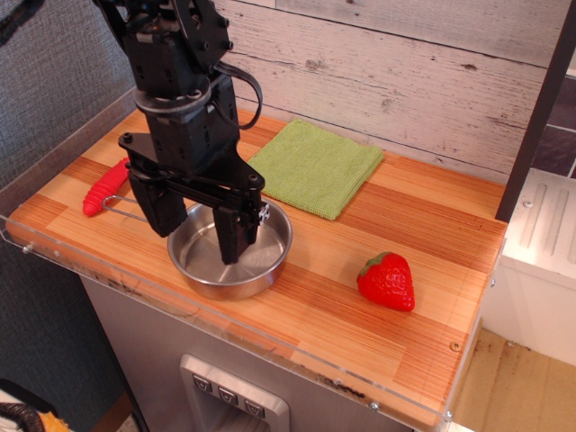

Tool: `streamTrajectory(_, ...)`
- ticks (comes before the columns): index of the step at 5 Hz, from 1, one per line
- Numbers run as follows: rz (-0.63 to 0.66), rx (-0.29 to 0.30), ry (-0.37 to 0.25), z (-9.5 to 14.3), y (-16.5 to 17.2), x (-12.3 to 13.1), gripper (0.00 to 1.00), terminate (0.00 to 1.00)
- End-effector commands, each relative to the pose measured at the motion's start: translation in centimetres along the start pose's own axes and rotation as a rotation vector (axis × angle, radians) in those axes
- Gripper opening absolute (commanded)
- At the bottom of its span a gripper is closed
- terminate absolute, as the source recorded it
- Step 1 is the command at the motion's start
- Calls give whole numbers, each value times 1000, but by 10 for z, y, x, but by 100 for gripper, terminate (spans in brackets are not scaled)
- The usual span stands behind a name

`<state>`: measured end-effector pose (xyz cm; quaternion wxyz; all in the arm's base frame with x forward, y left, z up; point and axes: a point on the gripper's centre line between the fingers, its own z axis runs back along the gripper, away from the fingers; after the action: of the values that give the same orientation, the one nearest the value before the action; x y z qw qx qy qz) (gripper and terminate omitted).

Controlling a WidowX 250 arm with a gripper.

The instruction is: Move the green cloth to the upper right corner of the table

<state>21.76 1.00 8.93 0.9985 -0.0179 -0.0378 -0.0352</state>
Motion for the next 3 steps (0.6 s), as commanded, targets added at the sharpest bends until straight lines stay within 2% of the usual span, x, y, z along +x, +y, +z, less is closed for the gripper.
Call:
streamTrajectory(1,0,0,0,0,0,0,100,0)
streamTrajectory(2,-30,46,10,-4,3,34,100,0)
streamTrajectory(3,-8,58,-7,-5,12,67,100,0)
